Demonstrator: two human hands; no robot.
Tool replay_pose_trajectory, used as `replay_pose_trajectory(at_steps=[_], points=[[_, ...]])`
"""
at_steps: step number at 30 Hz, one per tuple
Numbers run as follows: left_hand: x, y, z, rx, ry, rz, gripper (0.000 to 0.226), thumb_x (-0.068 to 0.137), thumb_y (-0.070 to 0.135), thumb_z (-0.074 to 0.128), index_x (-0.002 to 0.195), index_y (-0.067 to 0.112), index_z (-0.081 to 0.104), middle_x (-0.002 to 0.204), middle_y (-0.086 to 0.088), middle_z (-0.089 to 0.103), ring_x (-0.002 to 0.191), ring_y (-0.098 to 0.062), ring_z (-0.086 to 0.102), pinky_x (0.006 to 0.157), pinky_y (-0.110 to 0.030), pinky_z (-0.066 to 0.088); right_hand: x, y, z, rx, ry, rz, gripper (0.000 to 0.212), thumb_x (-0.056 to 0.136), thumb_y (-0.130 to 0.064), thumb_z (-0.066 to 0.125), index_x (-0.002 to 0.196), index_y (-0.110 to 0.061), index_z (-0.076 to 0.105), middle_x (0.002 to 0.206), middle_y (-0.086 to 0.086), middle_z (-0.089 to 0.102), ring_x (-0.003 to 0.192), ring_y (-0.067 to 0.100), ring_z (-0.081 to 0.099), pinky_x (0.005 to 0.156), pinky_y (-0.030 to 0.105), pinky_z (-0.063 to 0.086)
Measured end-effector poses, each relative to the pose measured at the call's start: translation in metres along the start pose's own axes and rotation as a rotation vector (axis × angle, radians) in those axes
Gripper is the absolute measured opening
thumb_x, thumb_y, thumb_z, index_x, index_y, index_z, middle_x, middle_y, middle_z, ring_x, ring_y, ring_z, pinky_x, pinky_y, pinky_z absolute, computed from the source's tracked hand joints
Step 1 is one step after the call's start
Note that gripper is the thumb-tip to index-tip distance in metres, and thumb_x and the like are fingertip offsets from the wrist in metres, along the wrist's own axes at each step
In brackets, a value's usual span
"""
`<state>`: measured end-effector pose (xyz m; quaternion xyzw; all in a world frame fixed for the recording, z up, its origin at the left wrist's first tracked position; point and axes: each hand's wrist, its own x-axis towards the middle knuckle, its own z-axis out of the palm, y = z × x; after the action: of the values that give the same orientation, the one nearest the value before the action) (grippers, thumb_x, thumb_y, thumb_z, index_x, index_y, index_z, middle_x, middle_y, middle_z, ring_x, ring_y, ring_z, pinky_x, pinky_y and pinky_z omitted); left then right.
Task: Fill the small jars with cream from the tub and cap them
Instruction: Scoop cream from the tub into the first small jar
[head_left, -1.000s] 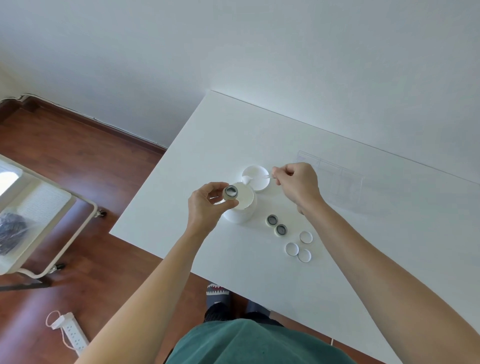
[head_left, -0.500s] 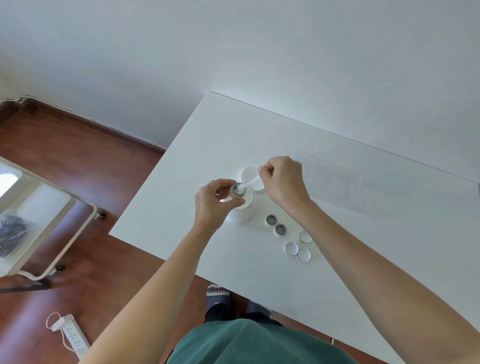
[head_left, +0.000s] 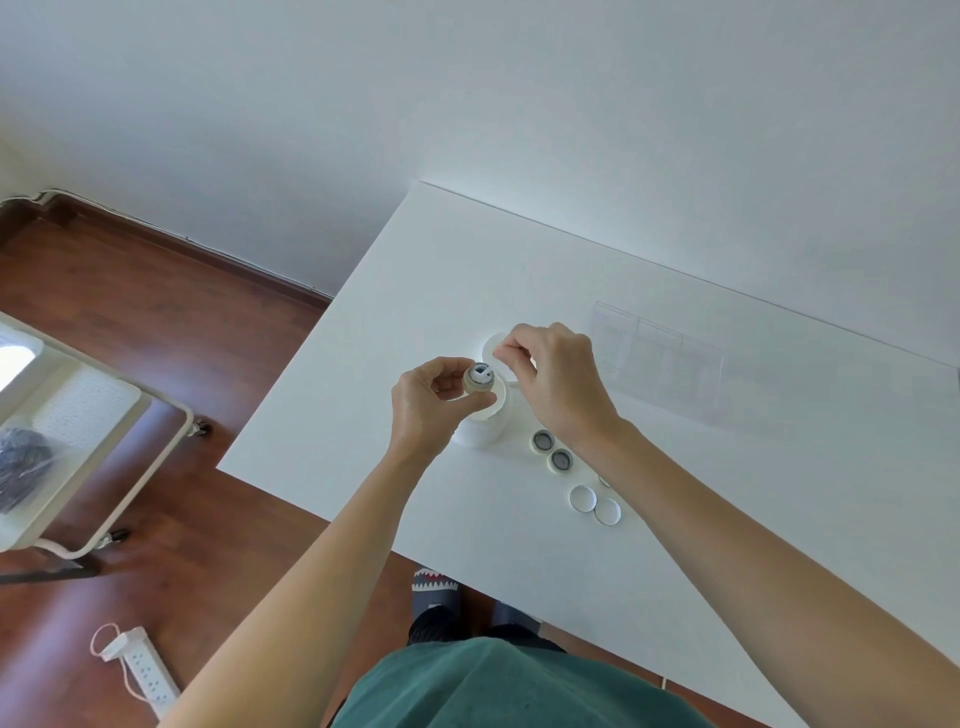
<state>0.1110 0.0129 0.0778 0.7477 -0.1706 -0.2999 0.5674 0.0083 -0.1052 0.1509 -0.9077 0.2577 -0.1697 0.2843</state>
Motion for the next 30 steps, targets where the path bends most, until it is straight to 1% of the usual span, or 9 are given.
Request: replay_pose_trajectory(at_steps=[2, 5, 9, 13, 16, 21, 25, 28, 30], points=[[0.0, 0.0, -0.001, -0.026, -0.006, -0.016, 0.034, 0.063, 0.015, 0.091, 0.092, 0.026, 0.076, 0.086, 0.006, 0.078, 0.085, -0.015, 0.074, 0.083, -0.03, 0.059, -0.006, 0.005, -0.001, 0.029, 0.008, -0.056, 0.019, 0.092, -0.019, 0.061, 0.079, -0.007, 0.065, 0.06, 0.003, 0.059, 0.068, 0.021, 0.045, 0.059, 0.028, 0.036], [0.001, 0.0, -0.002, -0.065, -0.017, -0.026, 0.034, 0.063, 0.016, 0.09, 0.093, 0.024, 0.076, 0.088, 0.003, 0.078, 0.089, -0.019, 0.074, 0.086, -0.035, 0.059, -0.014, 0.013, -0.004, 0.055, 0.048, -0.114, 0.011, 0.089, -0.016, 0.065, 0.082, -0.008, 0.069, 0.062, 0.003, 0.062, 0.067, 0.022, 0.051, 0.059, 0.028, 0.043], [0.001, 0.002, -0.002, -0.103, -0.035, -0.033, 0.033, 0.064, 0.015, 0.09, 0.094, 0.022, 0.077, 0.091, 0.002, 0.079, 0.09, -0.019, 0.075, 0.086, -0.034, 0.059, -0.02, 0.022, -0.005, 0.053, 0.101, -0.147, 0.006, 0.085, -0.012, 0.07, 0.084, -0.007, 0.072, 0.057, 0.005, 0.058, 0.061, 0.023, 0.049, 0.055, 0.025, 0.04], [0.001, 0.004, -0.002, -0.126, -0.045, -0.031, 0.033, 0.065, 0.012, 0.089, 0.095, 0.021, 0.077, 0.091, 0.002, 0.079, 0.089, -0.017, 0.075, 0.08, -0.027, 0.057, -0.022, 0.029, -0.007, 0.076, 0.136, -0.16, 0.006, 0.085, -0.013, 0.07, 0.086, -0.008, 0.073, 0.062, 0.002, 0.064, 0.062, 0.022, 0.051, 0.058, 0.019, 0.039], [0.001, 0.004, -0.001, -0.129, -0.054, -0.026, 0.034, 0.065, 0.013, 0.089, 0.095, 0.021, 0.077, 0.091, 0.002, 0.079, 0.09, -0.017, 0.075, 0.081, -0.027, 0.058, -0.023, 0.032, -0.008, 0.084, 0.149, -0.17, 0.006, 0.085, -0.014, 0.069, 0.087, -0.01, 0.073, 0.063, 0.001, 0.064, 0.062, 0.019, 0.051, 0.058, 0.018, 0.04], [0.002, 0.003, -0.002, -0.127, -0.048, -0.024, 0.033, 0.065, 0.013, 0.089, 0.095, 0.022, 0.077, 0.091, 0.002, 0.079, 0.09, -0.017, 0.075, 0.083, -0.03, 0.059, -0.024, 0.035, -0.011, 0.089, 0.179, -0.17, 0.004, 0.084, -0.01, 0.07, 0.087, -0.011, 0.073, 0.064, 0.003, 0.064, 0.063, 0.02, 0.055, 0.058, 0.023, 0.043], [0.003, 0.001, -0.003, -0.124, -0.041, -0.031, 0.033, 0.065, 0.011, 0.089, 0.094, 0.022, 0.077, 0.09, 0.002, 0.079, 0.089, -0.018, 0.075, 0.083, -0.03, 0.059, -0.022, 0.036, -0.014, 0.083, 0.17, -0.171, 0.004, 0.085, -0.009, 0.07, 0.086, -0.01, 0.073, 0.066, 0.003, 0.066, 0.064, 0.023, 0.057, 0.06, 0.026, 0.044], [0.003, -0.001, -0.004, -0.106, -0.029, -0.033, 0.034, 0.064, 0.011, 0.09, 0.094, 0.022, 0.077, 0.09, 0.002, 0.079, 0.089, -0.019, 0.075, 0.085, -0.033, 0.059, -0.02, 0.034, -0.016, 0.131, 0.184, -0.125, 0.005, 0.086, -0.012, 0.07, 0.086, -0.012, 0.074, 0.069, 0.0, 0.068, 0.064, 0.018, 0.057, 0.061, 0.023, 0.046], [0.004, -0.003, -0.006, -0.088, -0.015, -0.033, 0.035, 0.063, 0.012, 0.09, 0.093, 0.023, 0.077, 0.09, 0.003, 0.078, 0.09, -0.021, 0.074, 0.086, -0.036, 0.06, -0.018, 0.034, -0.016, 0.22, 0.193, -0.024, 0.006, 0.087, -0.016, 0.069, 0.084, -0.016, 0.074, 0.073, -0.006, 0.07, 0.065, 0.012, 0.06, 0.061, 0.019, 0.047]])
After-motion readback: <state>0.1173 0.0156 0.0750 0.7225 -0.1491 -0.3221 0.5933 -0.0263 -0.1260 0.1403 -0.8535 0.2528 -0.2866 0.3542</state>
